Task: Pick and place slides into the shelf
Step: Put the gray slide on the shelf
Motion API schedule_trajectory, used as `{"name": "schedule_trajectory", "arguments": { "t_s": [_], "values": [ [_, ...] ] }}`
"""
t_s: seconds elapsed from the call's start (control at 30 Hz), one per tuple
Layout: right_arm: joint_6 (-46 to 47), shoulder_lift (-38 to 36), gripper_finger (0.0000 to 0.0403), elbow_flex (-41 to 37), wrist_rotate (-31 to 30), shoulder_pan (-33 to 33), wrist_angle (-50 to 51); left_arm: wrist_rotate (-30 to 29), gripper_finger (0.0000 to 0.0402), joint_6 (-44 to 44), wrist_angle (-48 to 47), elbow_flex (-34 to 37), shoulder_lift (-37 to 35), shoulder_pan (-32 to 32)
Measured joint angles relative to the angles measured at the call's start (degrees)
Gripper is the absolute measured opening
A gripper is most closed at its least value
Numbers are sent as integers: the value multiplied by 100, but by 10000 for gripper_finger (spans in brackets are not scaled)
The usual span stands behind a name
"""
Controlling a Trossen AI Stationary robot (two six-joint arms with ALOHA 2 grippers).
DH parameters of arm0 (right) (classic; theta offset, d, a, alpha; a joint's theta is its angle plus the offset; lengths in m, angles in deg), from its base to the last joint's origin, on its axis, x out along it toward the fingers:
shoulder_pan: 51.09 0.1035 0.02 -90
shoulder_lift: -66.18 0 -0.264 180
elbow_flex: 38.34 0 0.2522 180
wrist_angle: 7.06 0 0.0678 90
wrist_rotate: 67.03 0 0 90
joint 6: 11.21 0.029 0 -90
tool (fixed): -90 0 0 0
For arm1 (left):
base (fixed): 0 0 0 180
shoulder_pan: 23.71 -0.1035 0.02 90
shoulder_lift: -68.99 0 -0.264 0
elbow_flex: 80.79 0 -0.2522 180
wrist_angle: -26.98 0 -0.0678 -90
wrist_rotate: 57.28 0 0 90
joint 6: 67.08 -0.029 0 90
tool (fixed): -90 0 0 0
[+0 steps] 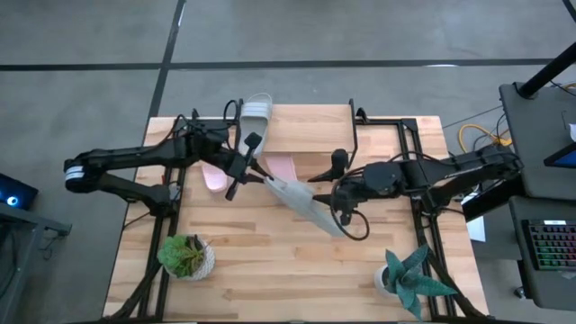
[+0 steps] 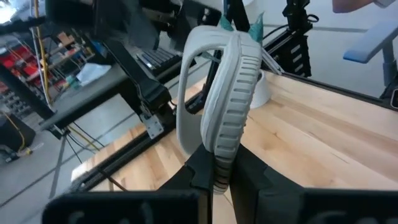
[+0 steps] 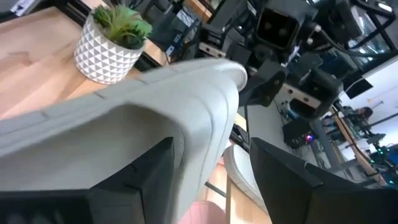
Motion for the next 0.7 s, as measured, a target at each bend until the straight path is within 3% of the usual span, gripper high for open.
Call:
{"name": "schedule_trajectory", "arguments": {
  "t_s": [0.3, 0.7],
  "values": [
    [17, 80, 170, 14, 1, -76, -36, 7, 7, -98, 61, 9, -88, 99],
    [-24, 142, 25, 14, 248, -76, -91, 17, 7, -97, 48, 17, -113, 101]
  ]
}}
